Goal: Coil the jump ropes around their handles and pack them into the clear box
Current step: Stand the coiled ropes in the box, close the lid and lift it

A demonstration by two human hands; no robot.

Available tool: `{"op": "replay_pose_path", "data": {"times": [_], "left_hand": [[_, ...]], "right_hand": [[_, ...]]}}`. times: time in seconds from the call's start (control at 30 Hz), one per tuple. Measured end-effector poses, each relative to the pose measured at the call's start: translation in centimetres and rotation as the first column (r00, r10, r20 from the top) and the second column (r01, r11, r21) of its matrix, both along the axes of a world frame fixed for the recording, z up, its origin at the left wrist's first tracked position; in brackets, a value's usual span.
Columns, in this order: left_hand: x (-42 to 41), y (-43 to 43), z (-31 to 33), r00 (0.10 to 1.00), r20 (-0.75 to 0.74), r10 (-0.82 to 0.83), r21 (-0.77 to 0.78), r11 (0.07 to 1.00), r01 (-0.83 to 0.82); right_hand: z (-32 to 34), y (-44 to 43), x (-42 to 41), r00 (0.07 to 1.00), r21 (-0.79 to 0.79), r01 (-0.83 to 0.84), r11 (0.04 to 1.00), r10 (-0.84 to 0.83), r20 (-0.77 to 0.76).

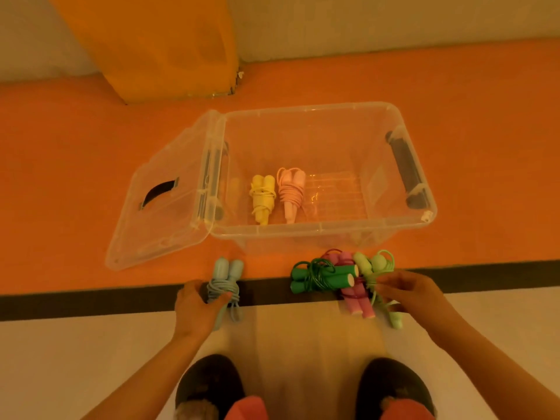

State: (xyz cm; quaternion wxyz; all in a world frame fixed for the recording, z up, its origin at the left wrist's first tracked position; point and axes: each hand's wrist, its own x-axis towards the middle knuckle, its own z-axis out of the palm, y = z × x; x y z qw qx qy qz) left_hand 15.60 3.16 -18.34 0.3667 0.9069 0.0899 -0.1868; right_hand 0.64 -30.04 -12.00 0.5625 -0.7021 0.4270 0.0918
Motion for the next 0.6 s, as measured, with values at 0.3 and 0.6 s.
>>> {"op": "replay_pose_path", "data": {"times": [0.3, 0.6], "left_hand": [[0.9, 1.0, -1.4, 0.966, -0.257, -0.006, -0.009, 1.0, 0.004], [-1.0, -0.7, 2.1, 0.856, -0.505, -0.112, -0.406, 0.906, -0.122]], "right_hand": [[-6.1, -0.8, -2.3, 0.942, -0.23, -0.217, 0.949, 0.142, -0.304], [-5.6, -1.7, -2.8, 0.983, 0.325, 0.08, 0.942, -0.02, -0.184]]}}
